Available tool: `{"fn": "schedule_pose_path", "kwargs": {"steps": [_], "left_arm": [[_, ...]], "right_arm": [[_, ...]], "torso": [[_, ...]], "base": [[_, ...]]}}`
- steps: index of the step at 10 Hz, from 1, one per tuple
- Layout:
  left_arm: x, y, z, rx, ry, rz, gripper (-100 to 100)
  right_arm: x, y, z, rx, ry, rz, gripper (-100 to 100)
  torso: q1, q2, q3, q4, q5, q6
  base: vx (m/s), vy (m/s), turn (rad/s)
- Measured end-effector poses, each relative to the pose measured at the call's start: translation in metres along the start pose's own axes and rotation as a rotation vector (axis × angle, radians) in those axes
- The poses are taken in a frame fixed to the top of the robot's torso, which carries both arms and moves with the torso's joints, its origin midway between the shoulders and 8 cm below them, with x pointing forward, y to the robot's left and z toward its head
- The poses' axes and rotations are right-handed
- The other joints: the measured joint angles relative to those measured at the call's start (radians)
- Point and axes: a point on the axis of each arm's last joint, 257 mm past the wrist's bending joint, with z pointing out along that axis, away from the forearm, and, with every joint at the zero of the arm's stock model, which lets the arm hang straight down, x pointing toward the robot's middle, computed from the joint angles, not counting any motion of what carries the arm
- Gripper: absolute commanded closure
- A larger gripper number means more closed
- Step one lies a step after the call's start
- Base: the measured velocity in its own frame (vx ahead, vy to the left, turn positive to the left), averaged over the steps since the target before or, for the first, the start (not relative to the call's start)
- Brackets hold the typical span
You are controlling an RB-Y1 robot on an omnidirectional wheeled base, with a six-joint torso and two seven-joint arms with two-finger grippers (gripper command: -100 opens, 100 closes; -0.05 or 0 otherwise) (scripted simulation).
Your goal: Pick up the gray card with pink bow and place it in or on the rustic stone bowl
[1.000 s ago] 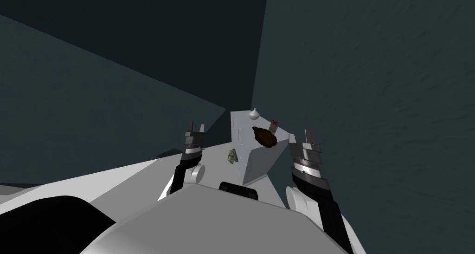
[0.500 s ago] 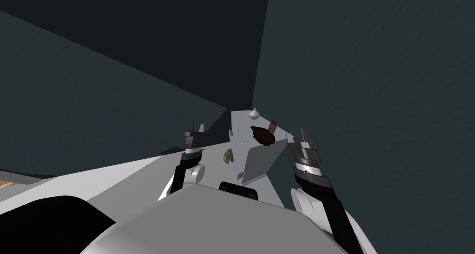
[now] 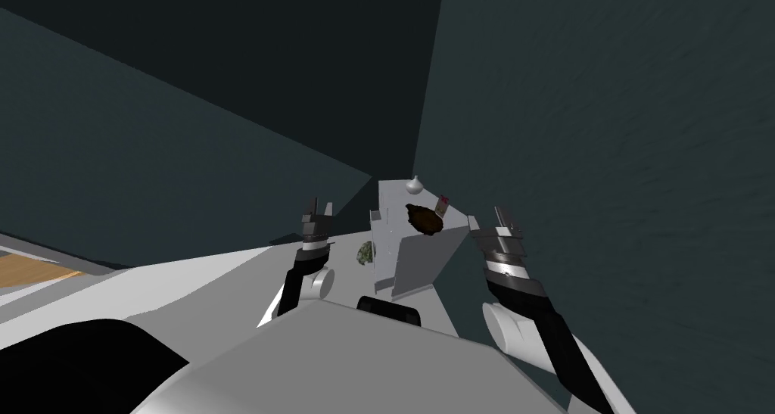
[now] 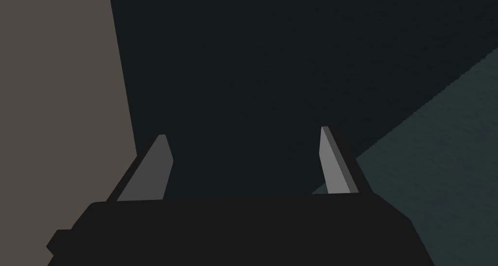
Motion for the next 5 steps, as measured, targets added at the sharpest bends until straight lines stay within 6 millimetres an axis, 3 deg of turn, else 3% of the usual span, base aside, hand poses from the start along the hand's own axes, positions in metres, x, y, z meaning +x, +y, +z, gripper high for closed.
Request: {"fn": "schedule_pose_path", "kwargs": {"steps": [3,5], "left_arm": [[0.0,0.0,0.0,0.0,0.0,0.0,0],[0.0,0.0,0.0,0.0,0.0,0.0,0]], "right_arm": [[-0.018,-0.003,0.01,0.024,-0.025,0.105,-100],[-0.025,-0.006,0.014,0.039,-0.043,0.169,-100]], "torso": [[-0.001,0.0,0.0,0.0,0.0,0.0],[0.002,0.0,0.0,0.0,0.0,0.0]], "base": [[-0.04,-0.123,0.121],[-0.026,-0.066,0.058]]}}
